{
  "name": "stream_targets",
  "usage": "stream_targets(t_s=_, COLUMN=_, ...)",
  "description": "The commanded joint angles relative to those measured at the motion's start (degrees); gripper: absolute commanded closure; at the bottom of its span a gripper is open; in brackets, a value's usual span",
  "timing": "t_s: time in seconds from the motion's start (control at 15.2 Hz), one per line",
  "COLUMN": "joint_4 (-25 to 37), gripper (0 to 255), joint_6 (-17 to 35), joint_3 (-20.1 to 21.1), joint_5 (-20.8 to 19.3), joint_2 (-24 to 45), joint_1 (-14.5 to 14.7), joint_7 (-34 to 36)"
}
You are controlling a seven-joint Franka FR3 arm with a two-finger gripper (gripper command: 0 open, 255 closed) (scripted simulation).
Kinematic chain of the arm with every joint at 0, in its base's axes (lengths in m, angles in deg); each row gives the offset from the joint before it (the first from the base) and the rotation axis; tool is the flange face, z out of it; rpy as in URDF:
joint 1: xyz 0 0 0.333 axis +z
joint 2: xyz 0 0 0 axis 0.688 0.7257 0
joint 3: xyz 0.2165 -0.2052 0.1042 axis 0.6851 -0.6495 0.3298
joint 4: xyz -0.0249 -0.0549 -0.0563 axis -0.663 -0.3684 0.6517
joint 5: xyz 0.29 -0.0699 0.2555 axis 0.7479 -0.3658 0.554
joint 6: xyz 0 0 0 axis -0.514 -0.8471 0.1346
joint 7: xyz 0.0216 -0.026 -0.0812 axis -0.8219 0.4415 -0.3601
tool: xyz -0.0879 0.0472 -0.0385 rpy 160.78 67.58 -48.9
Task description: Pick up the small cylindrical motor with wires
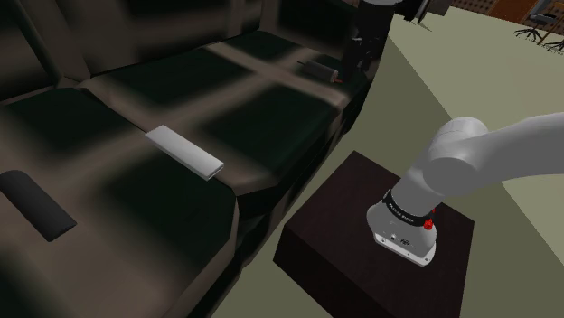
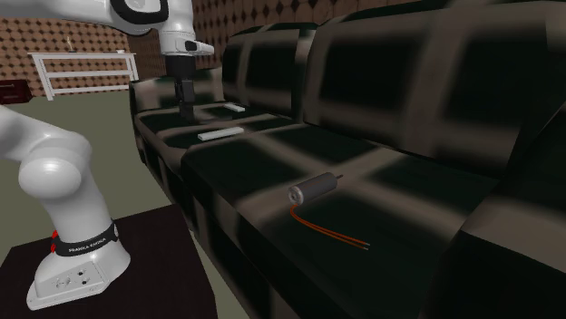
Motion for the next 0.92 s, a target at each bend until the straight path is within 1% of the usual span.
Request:
stream_targets(t_s=0.0, joint_4=0.0, gripper=0, joint_6=0.0, joint_3=0.0, joint_5=0.0, joint_2=0.0, joint_1=0.0, joint_7=0.0)
stream_targets(t_s=0.4, joint_4=0.0, gripper=0, joint_6=8.5, joint_3=-5.2, joint_5=-4.9, joint_2=7.2, joint_1=-2.8, joint_7=-5.4)
stream_targets(t_s=0.86, joint_4=3.3, gripper=0, joint_6=17.8, joint_3=-10.8, joint_5=-8.9, joint_2=18.1, joint_1=-5.6, joint_7=-11.2)
